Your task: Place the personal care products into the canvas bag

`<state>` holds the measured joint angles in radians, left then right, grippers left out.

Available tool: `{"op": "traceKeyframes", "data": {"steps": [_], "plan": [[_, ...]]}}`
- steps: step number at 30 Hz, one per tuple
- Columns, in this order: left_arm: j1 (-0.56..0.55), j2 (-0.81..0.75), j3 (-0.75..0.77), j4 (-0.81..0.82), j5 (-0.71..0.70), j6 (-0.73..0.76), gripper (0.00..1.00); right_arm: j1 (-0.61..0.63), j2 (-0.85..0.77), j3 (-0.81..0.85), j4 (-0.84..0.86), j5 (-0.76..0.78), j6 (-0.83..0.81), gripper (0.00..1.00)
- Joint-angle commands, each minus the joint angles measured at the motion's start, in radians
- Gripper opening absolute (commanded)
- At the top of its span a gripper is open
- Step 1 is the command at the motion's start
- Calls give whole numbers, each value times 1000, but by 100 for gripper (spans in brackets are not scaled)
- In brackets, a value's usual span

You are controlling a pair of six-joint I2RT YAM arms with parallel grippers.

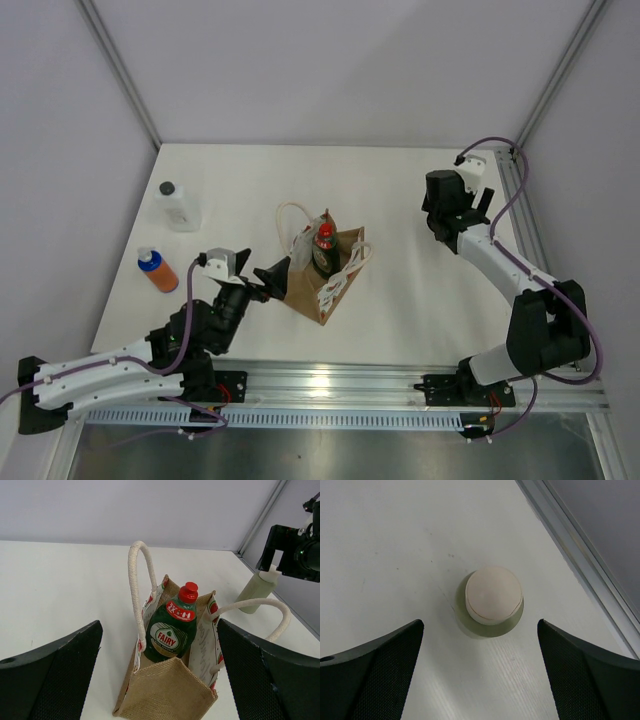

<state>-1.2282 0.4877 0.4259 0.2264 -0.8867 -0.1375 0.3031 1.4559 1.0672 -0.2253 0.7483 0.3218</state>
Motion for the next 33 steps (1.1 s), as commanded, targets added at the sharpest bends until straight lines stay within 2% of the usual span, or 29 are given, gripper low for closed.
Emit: {"op": "traceKeyframes", "data": {"steps": [1,10,16,29,32,33], "plan": [[4,8,5,31,0,12,99,-24,14,-29,40,23,23,99],[6,9,4,33,-1,13,99,-117,64,-101,136,-118,14,99],[10,25,5,33,0,15,100,-159,102,-151,271,-246,-24,99],[15,49,11,37,5,19,99,-225,172,-168,386,-355,-90,93],[16,48,10,37,2,19,99,-226,170,-176,406,-366,-104,87],[18,46,8,37,2,18,99,-226,159,-180,415,-380,-112,76]]}}
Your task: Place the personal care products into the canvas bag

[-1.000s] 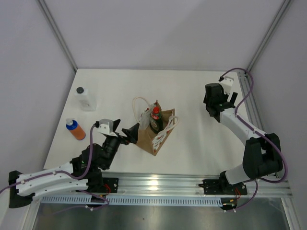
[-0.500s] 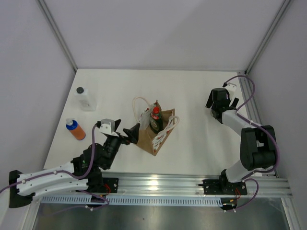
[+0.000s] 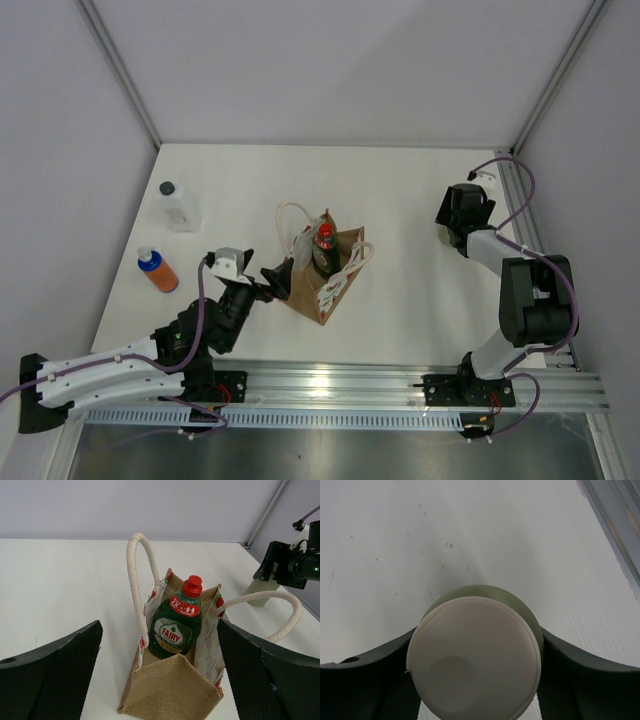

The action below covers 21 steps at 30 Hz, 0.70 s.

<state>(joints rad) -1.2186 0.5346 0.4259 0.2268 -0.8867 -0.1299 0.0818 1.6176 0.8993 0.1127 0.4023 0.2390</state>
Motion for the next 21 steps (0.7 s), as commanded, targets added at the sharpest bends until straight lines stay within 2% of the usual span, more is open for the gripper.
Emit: {"op": "traceKeyframes", "data": {"steps": [1,2,3,5,6,8,9,16,21], "plan": [[8,-1,10,37,2,12,99,-5,-10,-19,91,-37,-32,69],[8,-2,13,36,2,12,99,-4,-19,-25,96,-40,-32,60],[8,-2,11,37,3,10,99,-2,-31,-34,96,-39,-32,43],[8,-4,14,36,3,10,99,1,-73,-39,87,-51,-21,31],[8,-4,10,36,2,10,99,10,-90,-39,82,-57,-9,21],[8,-5,8,36,-1,10,99,30,-149,-34,59,-62,-7,12],[8,-5,8,37,-4,10,99,44,-171,-28,50,-65,-10,0],[8,-19,7,32,-3,7,99,174,-369,116,-76,-77,-29,0],[10,-25,5,34,-1,9,99,344,-443,280,-175,-95,-89,0]]}}
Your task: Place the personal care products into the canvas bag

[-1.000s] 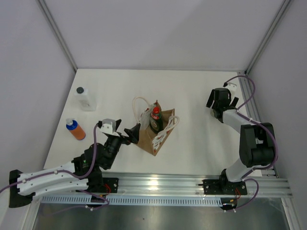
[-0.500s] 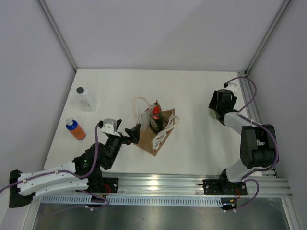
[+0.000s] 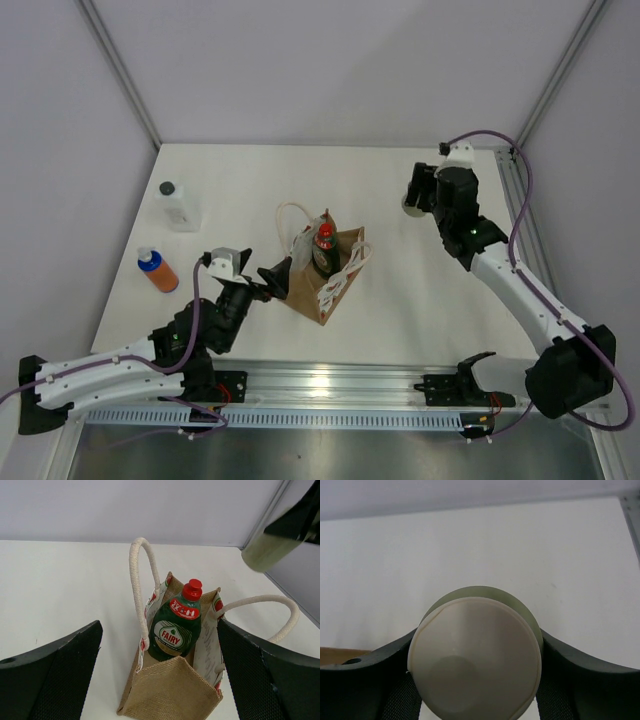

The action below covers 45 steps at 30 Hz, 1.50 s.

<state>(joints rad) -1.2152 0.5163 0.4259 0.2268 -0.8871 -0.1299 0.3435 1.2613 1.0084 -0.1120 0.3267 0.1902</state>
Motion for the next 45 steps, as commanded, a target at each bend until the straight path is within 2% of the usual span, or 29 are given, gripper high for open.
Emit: {"op": "traceKeyframes", "data": {"steps": [1,2,6,9,13,19,28,31,35,45], "plan": [[5,-6,5,34,-1,9,100,110,-85,205,32,-37,-46,0],[5,-6,5,34,-1,9,99,177,-80,266,15,-44,-61,0],[5,-9,8,29,-1,7,99,352,-76,326,30,-17,-113,0],[6,-10,4,29,-7,4,99,437,-50,369,34,-32,-146,0],[5,-15,4,29,-10,1,99,486,10,418,26,-61,-147,0],[6,-47,-9,36,-7,0,99,534,81,432,23,-147,-114,0],[6,-81,-24,40,-23,-5,99,581,104,296,100,-193,-72,0],[6,-88,-30,46,-23,-4,99,589,113,274,100,-190,-71,0],[6,-97,-39,49,-27,-10,99,594,110,211,181,-207,-52,0],[6,-113,-53,60,-29,-10,99,641,177,190,198,-160,-72,0]]}}
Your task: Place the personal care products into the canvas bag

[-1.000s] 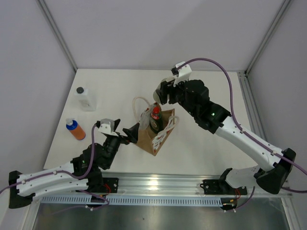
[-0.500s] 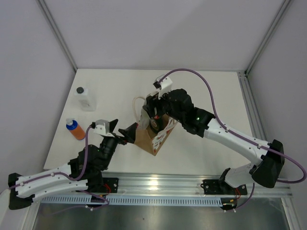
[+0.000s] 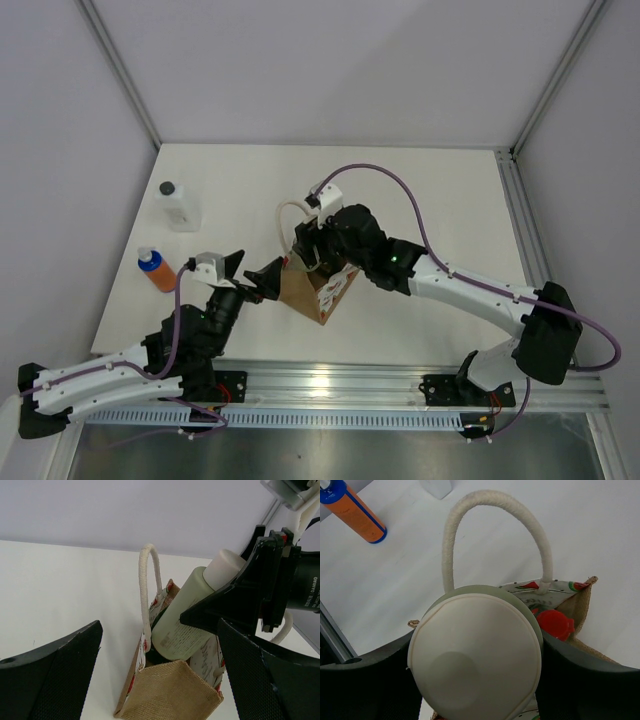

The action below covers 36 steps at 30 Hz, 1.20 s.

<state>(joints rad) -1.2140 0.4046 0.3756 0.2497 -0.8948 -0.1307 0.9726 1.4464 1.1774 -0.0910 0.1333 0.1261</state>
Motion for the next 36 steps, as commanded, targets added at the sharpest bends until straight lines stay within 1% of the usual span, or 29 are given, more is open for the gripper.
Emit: {"op": "traceKeyframes", "data": {"steps": [1,6,9,10,17,22,23,31,36], "plan": [[5,-1,0,36,-21,-9,99,15,0,18,180,35,-8,0],[4,-6,-3,37,-23,-9,99,34,57,5,194,60,-9,0],[5,-1,-6,51,-38,-1,99,54,75,-1,191,100,-19,0],[5,-1,-9,53,-39,0,99,60,77,-5,192,139,-22,1],[7,0,-7,54,-39,-1,99,86,86,-79,258,212,-20,13],[10,-1,-12,57,-38,-3,99,97,100,-122,321,232,-14,18],[8,0,-14,57,-38,-3,99,97,107,-130,338,233,-5,20],[14,8,-10,56,-35,-7,99,103,172,-96,329,226,30,28],[14,11,-14,56,-33,-9,99,107,183,-85,312,233,29,40]]}}
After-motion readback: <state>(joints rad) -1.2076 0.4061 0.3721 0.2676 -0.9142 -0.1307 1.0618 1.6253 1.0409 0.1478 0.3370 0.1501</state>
